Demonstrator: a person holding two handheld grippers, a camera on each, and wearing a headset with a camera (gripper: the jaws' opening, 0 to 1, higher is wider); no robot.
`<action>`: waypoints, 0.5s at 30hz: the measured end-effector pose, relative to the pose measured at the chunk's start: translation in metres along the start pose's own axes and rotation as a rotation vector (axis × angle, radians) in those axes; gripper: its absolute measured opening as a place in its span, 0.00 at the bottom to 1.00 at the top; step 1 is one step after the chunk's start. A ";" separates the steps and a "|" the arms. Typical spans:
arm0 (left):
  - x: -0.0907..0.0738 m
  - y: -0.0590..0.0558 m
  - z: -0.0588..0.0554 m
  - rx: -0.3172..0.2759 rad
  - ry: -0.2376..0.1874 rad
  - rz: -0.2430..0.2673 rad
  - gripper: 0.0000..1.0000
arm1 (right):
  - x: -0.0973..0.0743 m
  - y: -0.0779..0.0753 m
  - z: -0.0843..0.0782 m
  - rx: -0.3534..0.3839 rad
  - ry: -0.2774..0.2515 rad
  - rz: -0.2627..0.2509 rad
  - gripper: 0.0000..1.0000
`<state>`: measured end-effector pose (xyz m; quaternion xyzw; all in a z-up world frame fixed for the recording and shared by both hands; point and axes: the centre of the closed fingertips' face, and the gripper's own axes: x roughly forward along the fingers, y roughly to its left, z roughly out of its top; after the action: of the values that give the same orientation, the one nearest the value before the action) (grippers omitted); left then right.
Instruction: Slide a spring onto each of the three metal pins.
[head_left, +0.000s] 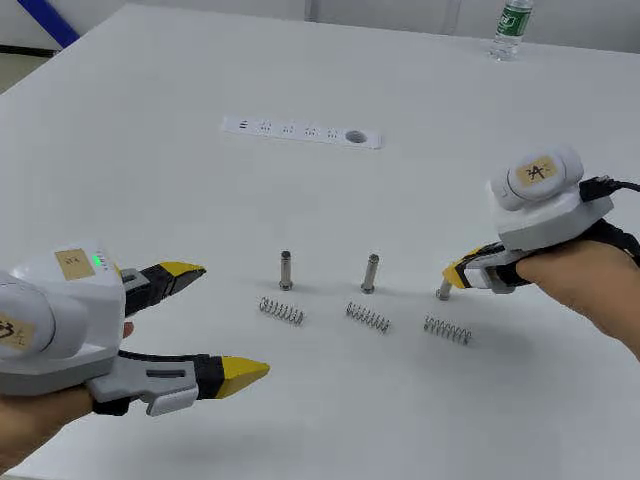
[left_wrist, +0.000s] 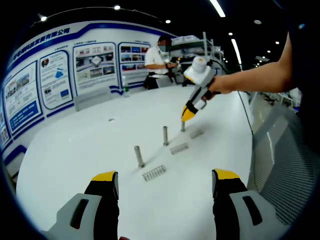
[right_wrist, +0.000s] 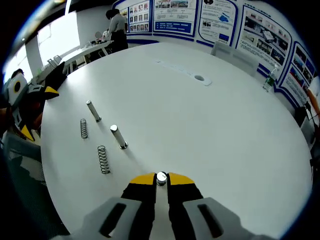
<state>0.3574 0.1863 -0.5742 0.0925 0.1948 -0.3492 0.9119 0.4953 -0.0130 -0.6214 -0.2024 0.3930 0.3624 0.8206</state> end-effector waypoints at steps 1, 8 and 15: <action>0.000 0.000 0.000 0.001 -0.001 0.000 0.78 | 0.000 0.000 0.000 -0.004 -0.001 -0.001 0.10; 0.000 0.000 0.000 0.000 0.001 -0.001 0.78 | -0.001 0.000 0.001 -0.015 -0.008 0.004 0.13; 0.001 -0.001 0.001 0.001 0.000 -0.001 0.78 | -0.004 0.001 0.001 -0.024 -0.013 0.004 0.14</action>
<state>0.3575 0.1849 -0.5737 0.0928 0.1946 -0.3497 0.9117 0.4929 -0.0139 -0.6177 -0.2092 0.3834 0.3701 0.8199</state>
